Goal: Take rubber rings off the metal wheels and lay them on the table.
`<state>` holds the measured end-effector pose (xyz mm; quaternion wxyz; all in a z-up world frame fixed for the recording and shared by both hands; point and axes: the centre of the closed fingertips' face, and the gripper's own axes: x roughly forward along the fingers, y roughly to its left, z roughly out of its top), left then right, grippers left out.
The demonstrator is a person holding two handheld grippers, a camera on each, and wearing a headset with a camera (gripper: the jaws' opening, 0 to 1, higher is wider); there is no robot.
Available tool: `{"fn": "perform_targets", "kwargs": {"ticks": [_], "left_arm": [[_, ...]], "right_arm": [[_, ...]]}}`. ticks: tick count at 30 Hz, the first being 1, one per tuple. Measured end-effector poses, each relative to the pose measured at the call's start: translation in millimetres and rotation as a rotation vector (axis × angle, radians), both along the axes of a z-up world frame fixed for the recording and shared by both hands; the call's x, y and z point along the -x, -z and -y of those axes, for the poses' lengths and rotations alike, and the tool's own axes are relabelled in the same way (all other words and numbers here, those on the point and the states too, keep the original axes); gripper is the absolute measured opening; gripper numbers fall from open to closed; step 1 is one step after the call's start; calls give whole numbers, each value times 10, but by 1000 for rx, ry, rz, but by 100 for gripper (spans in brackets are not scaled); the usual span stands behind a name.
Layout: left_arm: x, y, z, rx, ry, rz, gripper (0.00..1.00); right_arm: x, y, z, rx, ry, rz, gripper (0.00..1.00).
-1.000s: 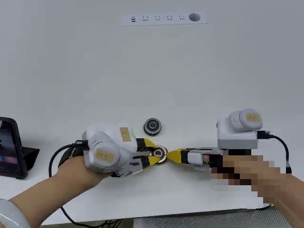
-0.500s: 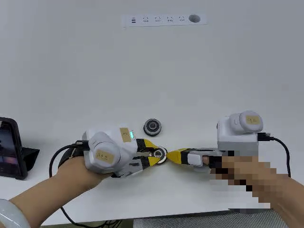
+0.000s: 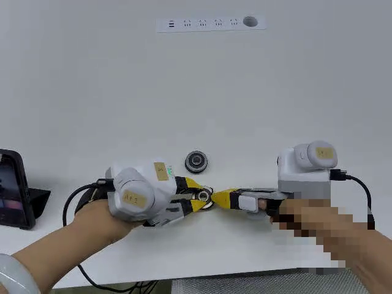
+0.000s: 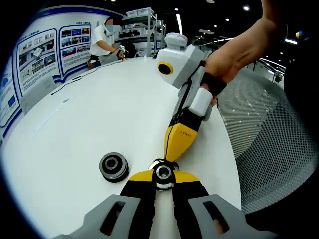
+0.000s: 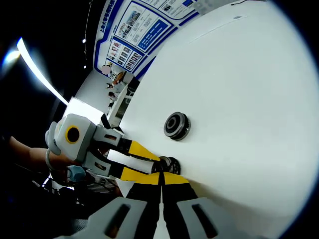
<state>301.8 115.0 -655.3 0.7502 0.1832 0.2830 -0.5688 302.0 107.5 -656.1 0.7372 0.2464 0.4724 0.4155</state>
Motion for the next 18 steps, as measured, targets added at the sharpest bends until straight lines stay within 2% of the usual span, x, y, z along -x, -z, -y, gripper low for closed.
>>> {"fn": "perform_targets", "kwargs": {"ticks": [12,14,15,16,18], "left_arm": [[-3,-2,2,-1,2,2,12],[-4,-1,1,-1,3,2,12],[-4,-1,1,-2,3,2,12],[-4,0,0,-2,3,2,12],[-4,4,-1,-2,3,2,12]], "right_arm": [[-7,-51,-41,-23,-1,6,1],[-11,-68,-65,-35,-1,6,1],[-10,-134,-117,-75,0,3,1],[-36,-168,-133,-86,12,7,1],[-47,-157,-126,-57,2,20,1]]}}
